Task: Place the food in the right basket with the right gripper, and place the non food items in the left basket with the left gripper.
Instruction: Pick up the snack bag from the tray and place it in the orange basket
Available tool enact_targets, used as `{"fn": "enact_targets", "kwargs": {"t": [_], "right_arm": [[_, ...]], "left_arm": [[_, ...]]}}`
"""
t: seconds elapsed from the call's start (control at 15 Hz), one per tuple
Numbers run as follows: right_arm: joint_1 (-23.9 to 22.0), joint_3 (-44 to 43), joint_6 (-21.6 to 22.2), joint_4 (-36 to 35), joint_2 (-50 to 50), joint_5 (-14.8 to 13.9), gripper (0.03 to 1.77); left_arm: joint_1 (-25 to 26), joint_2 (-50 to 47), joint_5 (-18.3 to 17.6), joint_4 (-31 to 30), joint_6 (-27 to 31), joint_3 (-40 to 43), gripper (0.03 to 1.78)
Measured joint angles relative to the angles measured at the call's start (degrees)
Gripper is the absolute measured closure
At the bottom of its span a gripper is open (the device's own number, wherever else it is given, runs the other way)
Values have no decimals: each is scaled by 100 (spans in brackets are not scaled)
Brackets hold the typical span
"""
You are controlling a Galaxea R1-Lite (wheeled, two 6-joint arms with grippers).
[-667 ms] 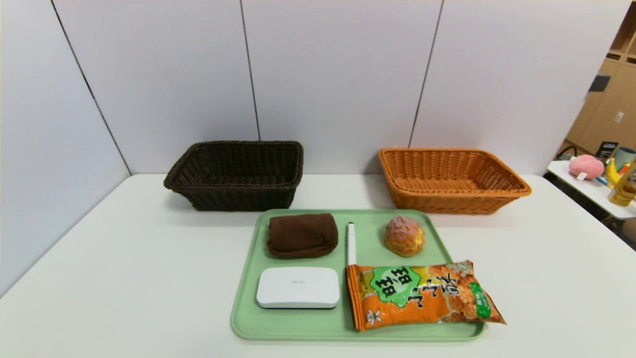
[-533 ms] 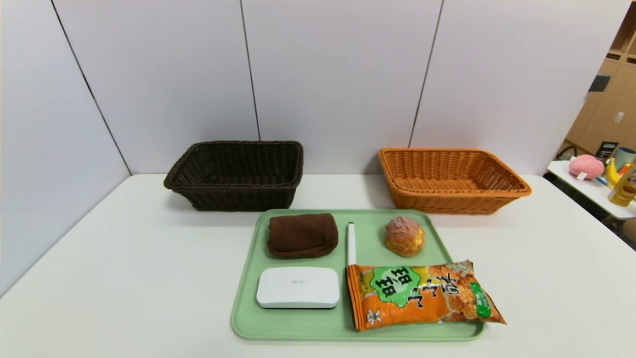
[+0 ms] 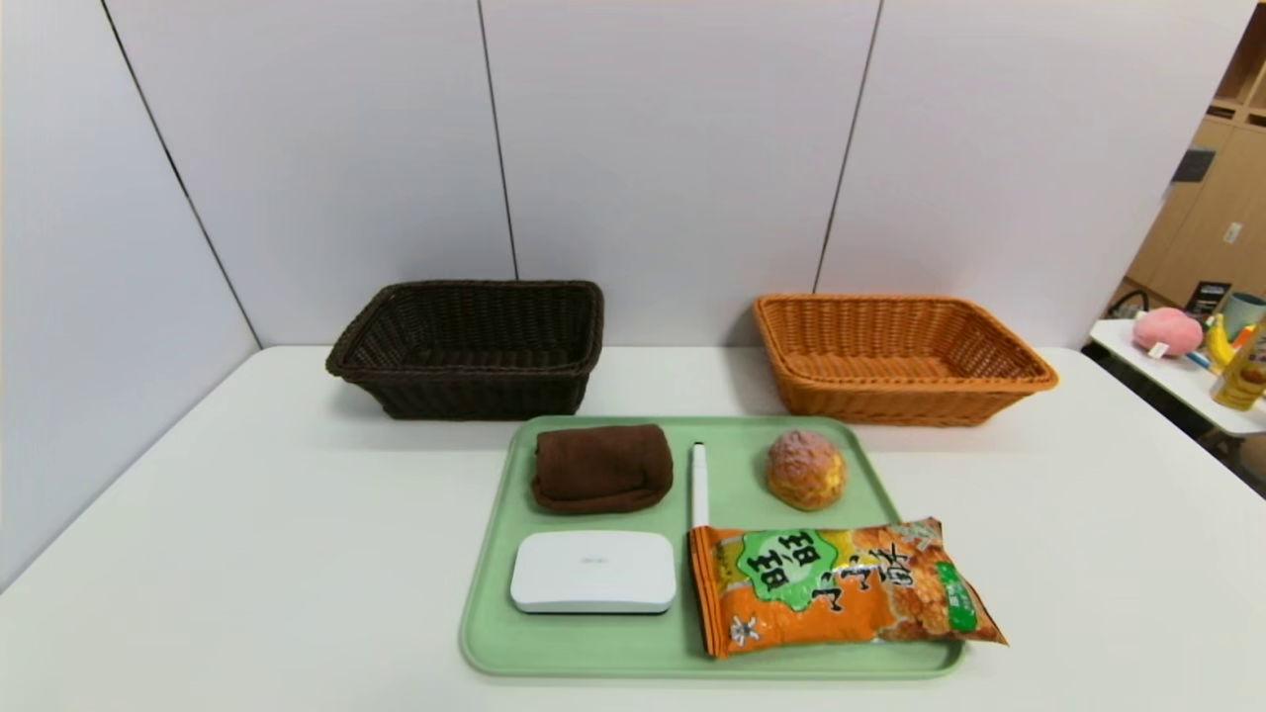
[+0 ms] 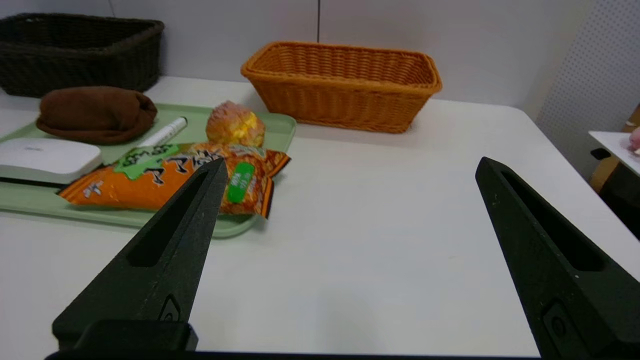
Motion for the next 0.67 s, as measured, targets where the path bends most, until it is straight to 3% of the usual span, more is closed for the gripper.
{"fn": "enact_targets", "kwargs": {"t": [0.4, 0.67], "right_arm": [[278, -1747, 0, -30, 2155, 150, 9], [344, -2914, 17, -74, 3969, 430, 9]], "left_arm": [[-2, 2539, -267, -997, -4, -1559, 12], [-11, 4461, -289, -1710, -4, -2466, 12]]}}
